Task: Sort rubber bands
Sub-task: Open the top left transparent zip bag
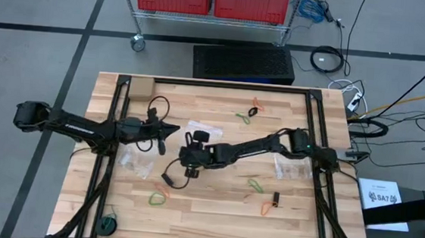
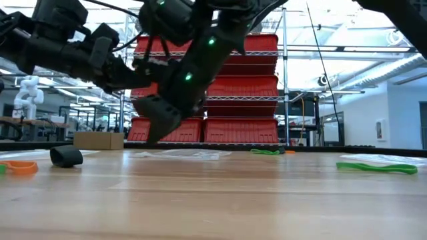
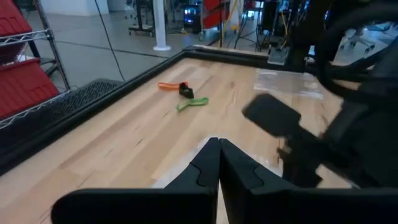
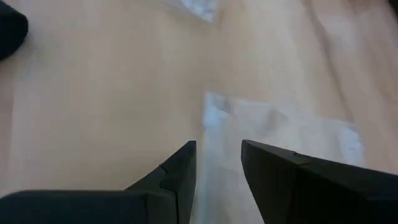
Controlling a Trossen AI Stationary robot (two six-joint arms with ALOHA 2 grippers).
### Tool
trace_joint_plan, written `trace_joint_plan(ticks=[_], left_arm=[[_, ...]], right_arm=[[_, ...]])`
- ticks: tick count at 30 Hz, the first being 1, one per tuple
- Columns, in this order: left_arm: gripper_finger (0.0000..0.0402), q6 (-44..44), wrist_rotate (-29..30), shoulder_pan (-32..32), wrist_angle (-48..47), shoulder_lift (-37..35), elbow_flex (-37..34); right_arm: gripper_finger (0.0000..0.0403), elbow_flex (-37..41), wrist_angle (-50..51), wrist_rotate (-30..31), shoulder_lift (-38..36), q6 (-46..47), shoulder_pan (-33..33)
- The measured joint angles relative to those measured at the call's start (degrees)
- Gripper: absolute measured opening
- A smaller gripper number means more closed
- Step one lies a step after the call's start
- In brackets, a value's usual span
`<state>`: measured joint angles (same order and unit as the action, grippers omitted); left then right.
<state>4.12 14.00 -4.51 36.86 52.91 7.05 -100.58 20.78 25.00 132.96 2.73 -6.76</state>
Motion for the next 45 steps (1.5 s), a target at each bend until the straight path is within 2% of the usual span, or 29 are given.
trace_joint_plan(ticks=[4, 9, 12, 19, 23, 27, 33, 39, 42, 45], left_arm=[[0.0012, 0.59, 0.08, 0.00, -0.44, -1.53, -1.16], [0.0012, 1.40, 0.19, 0.00, -0.52, -1.58, -1.22], [0.0012, 1.43, 0.22, 0.00, -0.46, -1.58, -1.22], [0.0012, 1.46, 0.20, 0.00, -0.47, -1.58, -1.22], [0.0013, 1.49, 0.21, 0.00, -0.42, -1.58, -1.22], [0.0013, 1.49, 0.20, 0.00, -0.50, -1.58, -1.22], [0.0013, 1.46, -0.01, 0.00, -0.26, -1.58, -1.22], [0.0014, 1.45, -4.72, -0.01, 3.70, -1.58, -1.13], [0.0027, 1.29, -7.48, 0.04, 5.33, -1.58, -1.13], [0.0057, 1.24, -9.59, 0.04, 6.23, -1.58, -1.13]], right_arm=[[0.0121, -2.06, 0.60, -1.66, 1.88, 2.16, -0.16], [0.0115, -1.37, 2.01, -0.23, 2.30, 6.06, 0.46], [0.0098, -1.19, 3.31, 1.41, 2.28, 6.79, 1.19], [0.0052, -1.48, 2.62, 1.02, 4.09, 6.50, 1.73], [0.0013, -1.50, 2.79, 0.55, 4.77, 6.15, 1.76], [0.0003, -1.34, 3.39, 0.16, 3.69, 4.93, 1.74], [0.0000, -0.88, 8.53, -4.69, -1.42, 2.42, 2.05], [0.0000, -1.03, 19.50, -9.23, -7.80, -1.39, 3.49], [0.0000, -1.03, 22.44, -9.45, -12.00, -2.73, 4.60], [0.0000, -1.11, 23.58, -10.70, -15.57, -2.96, 5.70]])
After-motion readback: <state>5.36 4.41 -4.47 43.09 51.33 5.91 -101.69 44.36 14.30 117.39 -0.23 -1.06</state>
